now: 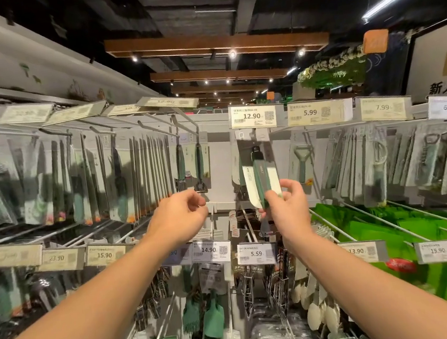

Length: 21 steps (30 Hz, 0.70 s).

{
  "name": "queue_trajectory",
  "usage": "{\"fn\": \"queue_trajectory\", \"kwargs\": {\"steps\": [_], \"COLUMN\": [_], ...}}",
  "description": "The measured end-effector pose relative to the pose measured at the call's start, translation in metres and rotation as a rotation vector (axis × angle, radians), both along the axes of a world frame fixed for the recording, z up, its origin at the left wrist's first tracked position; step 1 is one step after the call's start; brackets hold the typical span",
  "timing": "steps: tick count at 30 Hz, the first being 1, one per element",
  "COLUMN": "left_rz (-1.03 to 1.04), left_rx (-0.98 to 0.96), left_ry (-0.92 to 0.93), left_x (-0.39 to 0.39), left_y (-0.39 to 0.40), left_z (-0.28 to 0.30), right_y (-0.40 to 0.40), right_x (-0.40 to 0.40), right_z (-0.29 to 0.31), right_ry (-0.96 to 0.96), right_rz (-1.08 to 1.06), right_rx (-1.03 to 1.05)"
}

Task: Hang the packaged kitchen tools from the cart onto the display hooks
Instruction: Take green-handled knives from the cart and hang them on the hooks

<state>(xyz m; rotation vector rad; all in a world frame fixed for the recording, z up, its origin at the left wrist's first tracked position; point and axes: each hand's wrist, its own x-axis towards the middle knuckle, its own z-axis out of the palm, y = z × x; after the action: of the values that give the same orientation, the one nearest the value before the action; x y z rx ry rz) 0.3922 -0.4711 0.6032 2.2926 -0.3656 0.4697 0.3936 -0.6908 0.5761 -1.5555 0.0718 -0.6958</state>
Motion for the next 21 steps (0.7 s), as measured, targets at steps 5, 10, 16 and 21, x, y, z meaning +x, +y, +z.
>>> {"fn": "queue_trajectory", "kwargs": {"steps": [5, 10, 16, 21], "left_rz": [0.032, 0.053, 0.035, 0.030], "left_rx": [0.092, 0.088, 0.090, 0.088], "left_ry": [-0.007, -0.016, -0.006, -0.001], "left_x": [0.009, 0.025, 0.055, 0.077], "left_y": [0.004, -0.002, -0.014, -0.020], "left_z": [-0.007, -0.011, -0.013, -0.014], "right_y": [-0.003, -0.009, -0.026, -0.036], "right_x": [0.018, 0.053, 0.109, 0.142], "right_z": [0.005, 0.009, 0.012, 0.016], "right_ry": [-0.021, 0.097, 0.193, 0.255], "right_rz": [-0.094, -0.084, -0.003, 0.167], "right_rx": [-0.039, -0.050, 0.121, 0.228]}}
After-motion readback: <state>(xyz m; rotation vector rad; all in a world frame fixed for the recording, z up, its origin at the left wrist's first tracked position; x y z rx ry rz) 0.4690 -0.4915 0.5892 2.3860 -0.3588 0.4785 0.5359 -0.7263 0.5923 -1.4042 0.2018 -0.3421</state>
